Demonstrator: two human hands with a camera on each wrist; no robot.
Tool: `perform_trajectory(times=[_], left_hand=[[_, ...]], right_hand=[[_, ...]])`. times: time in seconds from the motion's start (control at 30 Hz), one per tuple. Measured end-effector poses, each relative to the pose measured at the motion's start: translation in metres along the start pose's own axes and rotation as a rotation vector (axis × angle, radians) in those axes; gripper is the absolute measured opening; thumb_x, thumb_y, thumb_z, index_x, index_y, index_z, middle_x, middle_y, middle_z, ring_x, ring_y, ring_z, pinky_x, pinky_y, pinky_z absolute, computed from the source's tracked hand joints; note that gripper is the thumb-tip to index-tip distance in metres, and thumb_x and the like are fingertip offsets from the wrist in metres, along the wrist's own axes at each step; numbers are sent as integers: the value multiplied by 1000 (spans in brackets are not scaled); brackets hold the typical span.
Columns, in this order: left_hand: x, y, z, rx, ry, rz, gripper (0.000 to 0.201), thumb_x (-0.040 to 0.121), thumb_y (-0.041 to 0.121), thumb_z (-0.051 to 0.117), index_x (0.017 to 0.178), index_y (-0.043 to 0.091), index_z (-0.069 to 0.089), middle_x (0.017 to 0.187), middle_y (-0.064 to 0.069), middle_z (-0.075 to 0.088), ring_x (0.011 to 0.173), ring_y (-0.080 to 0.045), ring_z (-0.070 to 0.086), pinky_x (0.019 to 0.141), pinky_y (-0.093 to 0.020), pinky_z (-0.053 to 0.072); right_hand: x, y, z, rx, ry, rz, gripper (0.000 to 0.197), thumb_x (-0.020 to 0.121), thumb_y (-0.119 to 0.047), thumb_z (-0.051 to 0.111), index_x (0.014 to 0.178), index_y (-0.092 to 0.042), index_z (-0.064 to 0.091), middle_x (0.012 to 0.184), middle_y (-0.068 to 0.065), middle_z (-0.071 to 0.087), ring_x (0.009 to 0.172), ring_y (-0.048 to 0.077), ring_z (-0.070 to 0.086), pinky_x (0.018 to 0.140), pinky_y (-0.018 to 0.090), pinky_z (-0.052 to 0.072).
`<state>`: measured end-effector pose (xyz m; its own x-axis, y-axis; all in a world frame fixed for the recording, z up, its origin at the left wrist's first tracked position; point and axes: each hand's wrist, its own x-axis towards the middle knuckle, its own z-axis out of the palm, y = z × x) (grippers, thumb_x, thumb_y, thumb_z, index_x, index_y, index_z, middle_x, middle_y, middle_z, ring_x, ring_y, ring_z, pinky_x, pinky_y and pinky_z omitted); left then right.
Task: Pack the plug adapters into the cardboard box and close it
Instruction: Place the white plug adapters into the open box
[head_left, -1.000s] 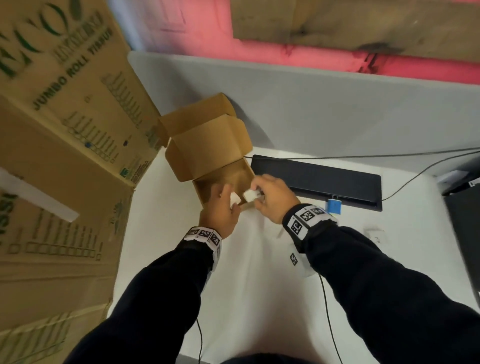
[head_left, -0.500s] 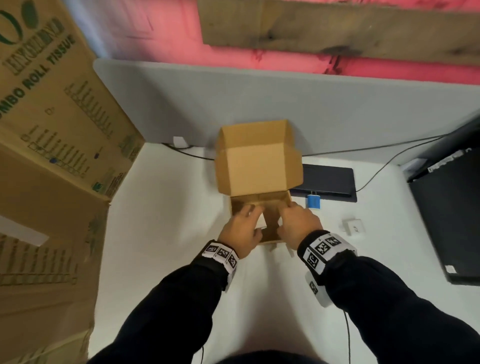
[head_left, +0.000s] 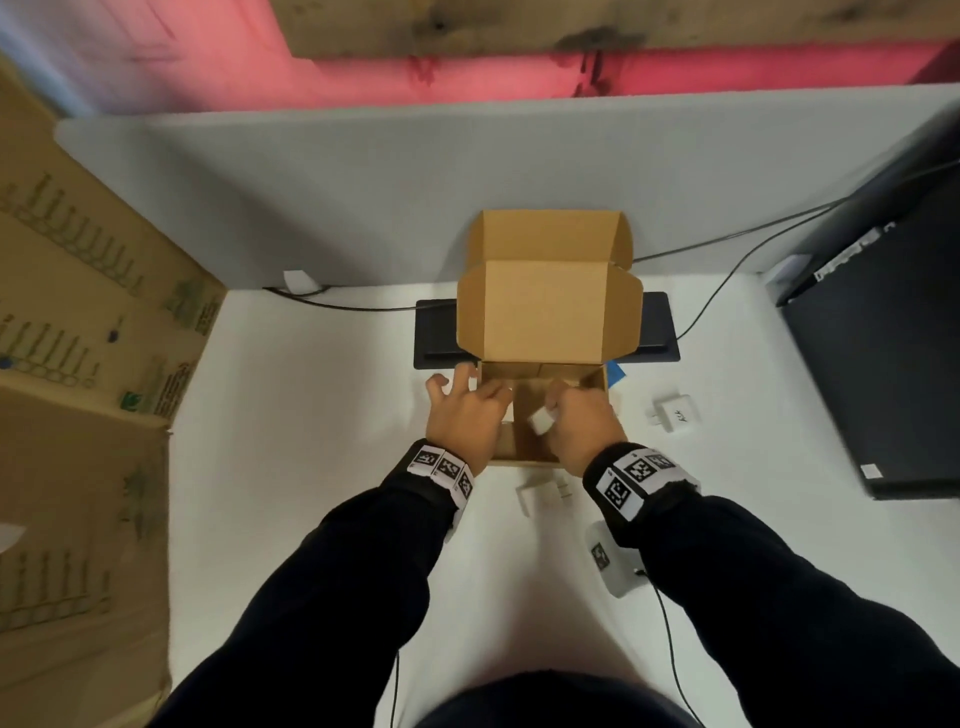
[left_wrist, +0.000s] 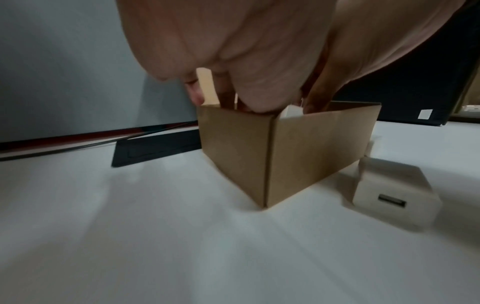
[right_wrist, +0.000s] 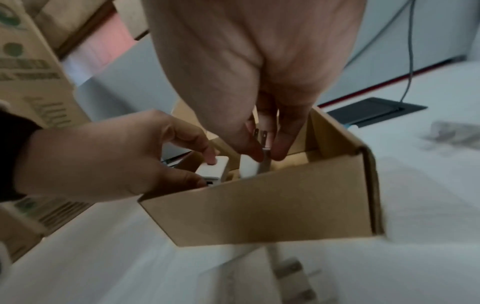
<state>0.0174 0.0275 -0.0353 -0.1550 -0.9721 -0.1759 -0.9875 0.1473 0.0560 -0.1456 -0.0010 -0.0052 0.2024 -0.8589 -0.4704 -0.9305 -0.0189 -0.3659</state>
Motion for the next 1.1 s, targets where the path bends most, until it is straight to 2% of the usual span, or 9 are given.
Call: perform_trajectory(times=[0.07,0.17,0.3,0.43,0.57,0.77,0.9,1.03,1.1], left_hand=[[18,13,3,54,-33,-43,32,61,7,75,89,22,70,111,5,64,117,-34,48,88,-48,28],[19,12,2,95,-90,-94,28,68,8,72,92,22,72,123,-1,57,117,-34,46,88,-47,32],[19,9,7,35,-103,-159,16,70,13,79,85,16,74,122,-9,52,106,-34,48,74,-42,46],[21,14,14,-80,-98,-171,19,83,11,72,101,7,65,129,-13,41,109,-34,45,69,-40,57],[24,16,11,-144,-130,-187,42,81,5,71,120,9,54,136,-14,35,109,-35,46,73,-42,57],[24,12,10,-166,-140,-195,20,83,4,69,102,4,63,135,-14,36,103,-33,46,71,-40,56],[24,9,10,-252,-116,-180,13,87,7,63,99,3,63,132,-14,36,101,-32,47,77,-42,56],[18,-1,9,-409,-100,-257,15,88,6,58,101,3,63,121,-14,34,73,-27,49,78,-38,54],[17,-7,8,-430,-136,-260,20,90,8,54,107,4,64,119,-15,38,71,-32,54,78,-38,54]], right_hand=[[14,13,5,60,-11,53,24,90,-4,57,113,-12,60,110,16,56,100,36,61,89,43,55],[25,13,13,85,30,53,17,92,-5,54,106,-10,62,108,16,59,99,37,61,84,37,52],[40,11,14,91,91,33,18,94,-15,59,107,-7,69,118,17,61,105,33,60,89,37,49],[50,11,18,51,59,23,21,98,-25,56,109,-9,65,120,15,60,105,32,61,90,39,49],[54,9,19,66,73,-26,21,97,-27,56,113,-14,61,120,14,58,104,34,62,87,40,49],[48,11,21,129,90,-108,21,89,-17,66,109,-14,66,118,11,59,107,31,59,94,41,51],[46,9,19,77,95,-116,15,90,-20,66,103,-15,63,111,10,63,101,31,60,85,39,51],[42,8,20,18,61,-118,30,90,-17,62,120,-23,60,114,9,66,102,35,63,86,43,55],[42,8,21,-34,3,-93,31,88,-15,63,117,-24,64,112,10,65,101,37,63,85,43,55]])
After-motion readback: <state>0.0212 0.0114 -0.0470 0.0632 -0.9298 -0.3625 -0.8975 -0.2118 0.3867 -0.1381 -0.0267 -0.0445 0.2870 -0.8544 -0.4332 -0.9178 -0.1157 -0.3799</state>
